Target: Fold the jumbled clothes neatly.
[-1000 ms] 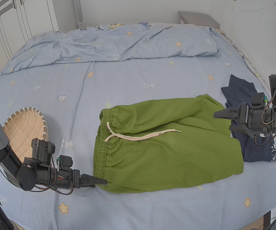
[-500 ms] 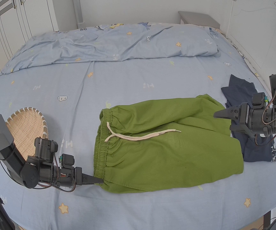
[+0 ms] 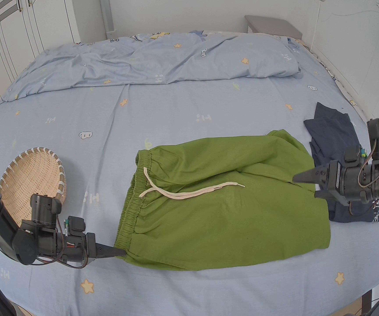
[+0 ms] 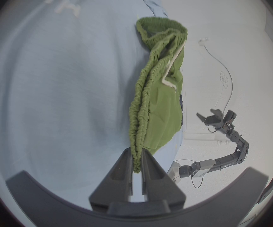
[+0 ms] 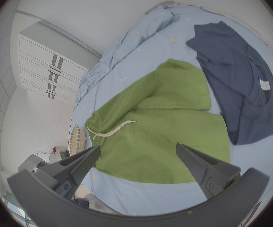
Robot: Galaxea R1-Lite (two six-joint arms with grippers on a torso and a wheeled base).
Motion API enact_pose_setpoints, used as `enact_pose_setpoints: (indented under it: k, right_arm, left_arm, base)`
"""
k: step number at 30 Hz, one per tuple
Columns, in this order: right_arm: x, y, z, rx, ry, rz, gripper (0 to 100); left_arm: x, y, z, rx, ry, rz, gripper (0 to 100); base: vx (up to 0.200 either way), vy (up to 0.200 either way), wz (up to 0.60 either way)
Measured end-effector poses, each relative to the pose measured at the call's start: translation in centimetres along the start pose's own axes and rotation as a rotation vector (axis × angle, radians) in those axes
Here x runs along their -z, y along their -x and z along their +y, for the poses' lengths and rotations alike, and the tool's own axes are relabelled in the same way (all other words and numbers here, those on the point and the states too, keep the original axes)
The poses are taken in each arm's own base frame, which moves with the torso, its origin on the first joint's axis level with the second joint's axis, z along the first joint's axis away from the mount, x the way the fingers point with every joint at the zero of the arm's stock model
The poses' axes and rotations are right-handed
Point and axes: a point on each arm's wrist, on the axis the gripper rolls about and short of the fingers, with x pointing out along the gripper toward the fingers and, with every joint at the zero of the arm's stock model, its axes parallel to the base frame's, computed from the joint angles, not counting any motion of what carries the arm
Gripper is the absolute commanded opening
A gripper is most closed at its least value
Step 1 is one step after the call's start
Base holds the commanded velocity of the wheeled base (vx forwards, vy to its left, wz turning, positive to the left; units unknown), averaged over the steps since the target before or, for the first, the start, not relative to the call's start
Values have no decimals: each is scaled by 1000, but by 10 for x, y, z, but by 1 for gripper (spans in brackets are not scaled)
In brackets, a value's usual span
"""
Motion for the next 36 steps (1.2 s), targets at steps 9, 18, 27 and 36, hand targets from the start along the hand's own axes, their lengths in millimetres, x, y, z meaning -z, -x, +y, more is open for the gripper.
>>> enact_pose_setpoints:
  k: [9, 18, 27, 36]
  right_arm:
    - [40, -3, -35, 7, -50, 171, 100]
    - [79, 17, -65, -11, -41, 251, 100]
    - [101, 27, -87, 17, 21, 274, 100]
    - [102, 15, -110, -23, 19, 291, 100]
  left_arm:
    - [14, 30, -4, -18, 20, -75, 0]
    - [8, 35, -9, -11, -10, -109, 0]
    - [3, 36, -12, -6, -28, -125, 0]
    - [-2, 35, -14, 0, -45, -133, 0]
  base:
    - [0, 0, 0]
    - [0, 0, 0]
    - [0, 0, 0]
    - [0, 0, 0]
